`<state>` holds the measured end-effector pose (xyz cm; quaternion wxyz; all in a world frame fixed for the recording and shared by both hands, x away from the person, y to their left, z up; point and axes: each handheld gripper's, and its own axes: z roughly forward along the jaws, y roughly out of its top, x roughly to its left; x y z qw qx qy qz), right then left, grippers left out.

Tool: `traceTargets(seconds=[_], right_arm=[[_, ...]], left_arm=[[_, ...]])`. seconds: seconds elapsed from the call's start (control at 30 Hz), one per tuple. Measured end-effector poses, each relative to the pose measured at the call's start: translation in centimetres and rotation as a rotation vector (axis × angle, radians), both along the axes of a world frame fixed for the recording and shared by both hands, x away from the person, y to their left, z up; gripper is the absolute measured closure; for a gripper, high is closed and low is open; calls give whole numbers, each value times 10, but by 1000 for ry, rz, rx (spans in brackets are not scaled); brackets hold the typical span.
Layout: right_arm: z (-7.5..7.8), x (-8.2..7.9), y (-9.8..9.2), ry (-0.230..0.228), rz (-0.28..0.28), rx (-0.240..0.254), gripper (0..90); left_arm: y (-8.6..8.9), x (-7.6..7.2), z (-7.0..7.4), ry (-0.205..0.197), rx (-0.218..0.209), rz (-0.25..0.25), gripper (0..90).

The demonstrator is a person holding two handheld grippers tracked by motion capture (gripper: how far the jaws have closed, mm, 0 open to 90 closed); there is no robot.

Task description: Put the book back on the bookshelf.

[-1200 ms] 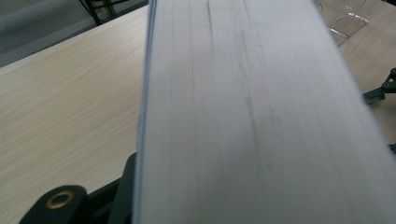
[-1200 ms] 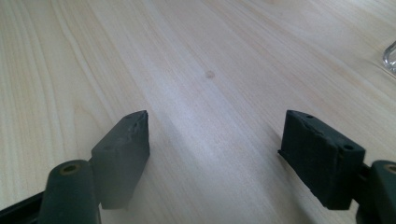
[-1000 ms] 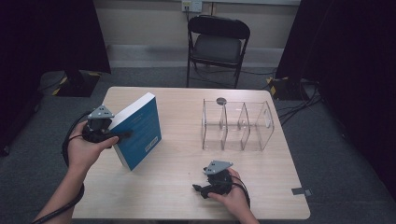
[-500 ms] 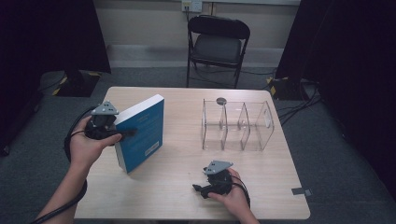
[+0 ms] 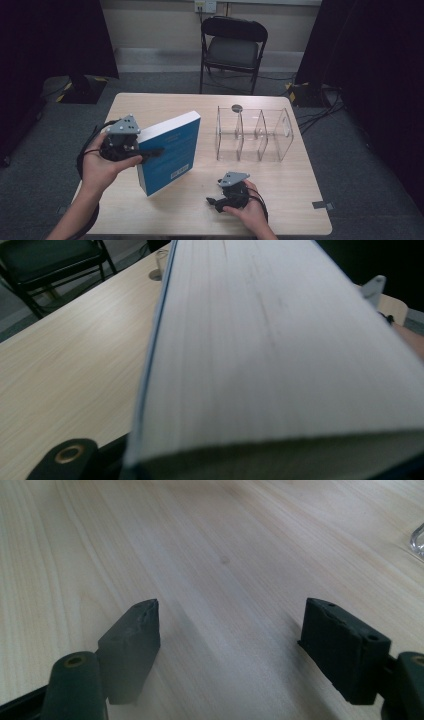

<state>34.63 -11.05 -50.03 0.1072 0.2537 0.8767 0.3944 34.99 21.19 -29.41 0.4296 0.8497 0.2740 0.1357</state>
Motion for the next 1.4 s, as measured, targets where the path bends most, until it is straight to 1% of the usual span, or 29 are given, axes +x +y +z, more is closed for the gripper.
traceTargets(seconds=[0.03, 0.07, 0.13, 0.17, 0.2, 0.23, 0.27, 0.3, 0.4, 0.5, 0.53, 0.63, 0.67, 0.7, 0.77, 0.8, 0.87, 0.9, 0.93, 0.97, 1.0, 1.03, 1.17, 1.23, 1.3, 1.4], right_arm=[[0, 0, 0, 0, 0, 0, 230], [0, 0, 0, -2, 0, -3, 230], [0, 0, 0, -2, 0, -3, 230], [0, -1, 0, -1, -1, -3, 230], [0, -1, 0, -2, 0, -4, 230], [0, -1, 0, -2, 0, -4, 230], [0, -1, 0, -2, 0, -4, 230], [0, -1, 0, -2, 0, -4, 230], [0, 0, 0, -4, 2, -5, 229], [0, -1, 0, -2, 2, -5, 229], [0, -1, 0, -1, 1, -5, 229], [0, -1, 0, -3, 2, -5, 229], [0, -1, 0, -3, 2, -6, 229], [0, -1, 0, -4, 2, -6, 229], [0, -1, 0, -4, 2, -6, 229], [0, -1, 0, -4, 2, -6, 229], [0, -1, 0, -3, 2, -6, 229], [0, -1, 0, -3, 2, -6, 229], [0, -1, 0, -4, 2, -6, 229], [0, -1, 0, -5, 2, -7, 229], [0, -1, 0, -4, 2, -7, 229], [0, -1, 0, -5, 2, -6, 229], [0, -1, 0, -6, 3, -7, 229], [0, -1, 0, -5, 3, -7, 229], [0, -1, 0, -6, 3, -7, 229], [0, -1, 0, -5, 3, -7, 229]], left_arm=[[-4, -4, 0, 2, 11, -7, 621], [-6, -8, -3, 5, 3, -18, 621], [-9, -14, -7, 22, 3, -29, 621], [-9, -17, -11, 29, -10, -37, 621], [-9, -22, -16, 39, -5, -46, 620], [-9, -22, -16, 39, -5, -46, 620], [-9, -24, -20, 47, -9, -46, 620], [-8, -26, -24, 53, -6, -41, 619], [1, -30, -33, 51, -45, -26, 618], [11, -34, -39, 51, -56, -18, 616], [13, -34, -40, 51, -52, -21, 615], [17, -37, -43, 56, -69, -15, 615], [18, -37, -44, 47, -62, -21, 614], [18, -38, -45, 51, -65, -18, 614], [19, -40, -46, 37, -59, -30, 613], [20, -41, -47, 35, -47, -34, 612], [22, -44, -49, 33, -43, -31, 607], [23, -46, -51, 30, -53, -24, 606], [23, -47, -51, 12, -43, -24, 603], [21, -49, -51, 5, -34, -15, 601], [21, -49, -51, 5, -34, -15, 598], [20, -49, -50, 18, -35, -9, 593], [20, -49, -50, 11, -27, -8, 586], [20, -50, -50, 16, -31, -1, 583], [20, -50, -49, 20, -22, -1, 583], [20, -49, -48, 12, -7, -1, 569]])
